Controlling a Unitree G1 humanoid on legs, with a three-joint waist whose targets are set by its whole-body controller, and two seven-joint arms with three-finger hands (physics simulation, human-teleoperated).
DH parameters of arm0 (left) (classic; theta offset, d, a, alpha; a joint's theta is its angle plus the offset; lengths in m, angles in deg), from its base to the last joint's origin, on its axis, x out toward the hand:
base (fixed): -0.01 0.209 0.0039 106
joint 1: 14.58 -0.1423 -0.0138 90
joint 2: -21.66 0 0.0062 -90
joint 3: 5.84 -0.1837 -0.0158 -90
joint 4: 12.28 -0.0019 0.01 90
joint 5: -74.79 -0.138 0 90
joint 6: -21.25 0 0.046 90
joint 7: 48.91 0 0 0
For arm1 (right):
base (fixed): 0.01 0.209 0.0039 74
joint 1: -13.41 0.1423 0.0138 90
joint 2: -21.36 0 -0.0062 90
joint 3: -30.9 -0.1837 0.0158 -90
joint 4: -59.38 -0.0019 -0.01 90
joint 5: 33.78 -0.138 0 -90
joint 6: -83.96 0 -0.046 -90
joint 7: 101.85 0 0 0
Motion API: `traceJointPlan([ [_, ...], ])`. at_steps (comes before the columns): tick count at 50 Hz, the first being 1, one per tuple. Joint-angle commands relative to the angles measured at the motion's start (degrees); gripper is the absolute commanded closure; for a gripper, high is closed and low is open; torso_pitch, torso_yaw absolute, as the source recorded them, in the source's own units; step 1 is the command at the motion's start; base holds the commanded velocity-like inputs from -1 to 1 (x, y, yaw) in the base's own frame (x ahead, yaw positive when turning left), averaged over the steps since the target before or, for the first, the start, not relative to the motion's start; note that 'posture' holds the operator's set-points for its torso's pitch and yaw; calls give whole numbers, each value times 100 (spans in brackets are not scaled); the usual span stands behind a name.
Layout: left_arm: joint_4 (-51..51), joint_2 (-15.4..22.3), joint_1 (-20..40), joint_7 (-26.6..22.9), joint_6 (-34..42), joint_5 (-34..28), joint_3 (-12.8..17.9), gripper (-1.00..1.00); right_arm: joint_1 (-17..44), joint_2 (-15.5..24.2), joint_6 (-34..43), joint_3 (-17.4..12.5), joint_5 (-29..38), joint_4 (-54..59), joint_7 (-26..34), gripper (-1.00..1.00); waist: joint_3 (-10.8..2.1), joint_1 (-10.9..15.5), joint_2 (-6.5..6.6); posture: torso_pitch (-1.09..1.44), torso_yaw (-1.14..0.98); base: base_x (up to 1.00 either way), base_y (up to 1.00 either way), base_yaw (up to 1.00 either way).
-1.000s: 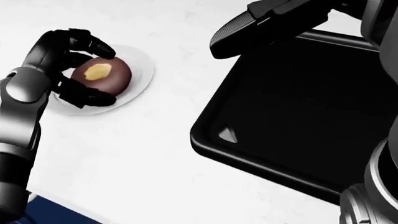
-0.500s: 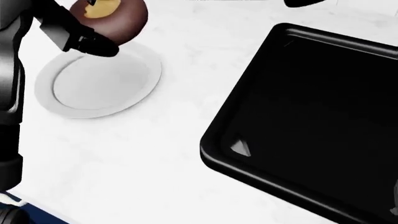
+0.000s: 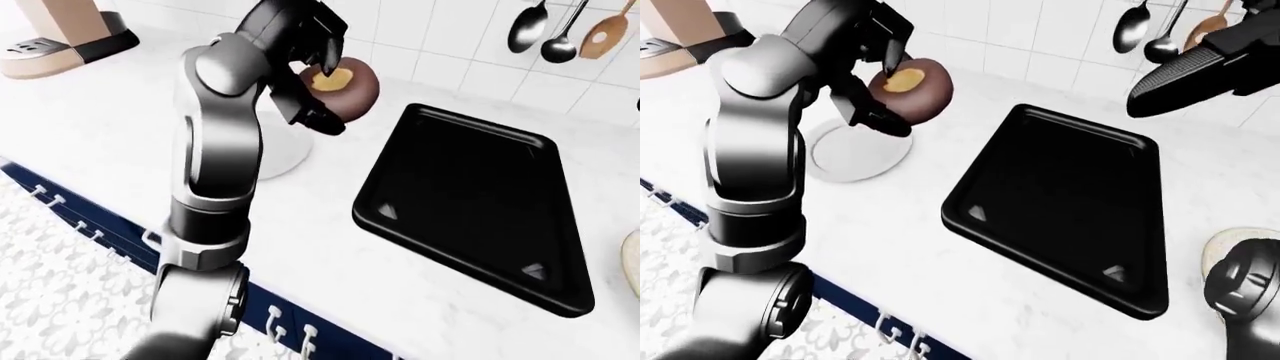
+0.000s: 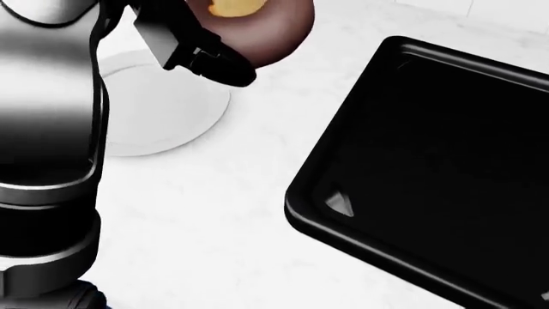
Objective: Move the dessert items from the plate to the tray.
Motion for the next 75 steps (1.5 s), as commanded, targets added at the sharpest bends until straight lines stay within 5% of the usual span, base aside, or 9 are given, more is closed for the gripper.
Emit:
traceJointPlan([
  [1, 189, 8, 256, 37, -78, -102, 82, 100, 56, 255, -183, -150, -33, 55, 26, -100, -163, -8, -38, 0, 21, 0, 0, 0],
  [11, 380, -283, 263, -102, 10, -375, -64, 100, -147, 704, -291, -438, -429, 121, -66, -100, -130, -171, -77, 0, 16, 0, 0, 0],
  [26, -67, -580, 322, 80, -280, -395, -69, 100, -503, 796, -438, -726, -1057, 126, -550, -100, -115, -562, -123, 0, 9, 0, 0, 0],
  [56, -113, -778, 336, 128, -318, -430, -167, 100, -1435, 1451, -682, -1647, -3082, 175, -1853, -100, -41, -1831, -228, 0, 0, 0, 0, 0],
  [64, -202, -881, 196, 198, -434, -440, -195, 100, -2095, 1848, -1162, -2031, -4192, 422, -2617, -100, -37, -2160, -280, 0, 0, 0, 0, 0],
  [75, -690, -941, -347, 676, -1133, -310, -294, 98, -3989, 2828, -2567, -2791, -6221, 874, -3974, -100, -74, -2353, -355, 0, 0, 0, 0, 0],
])
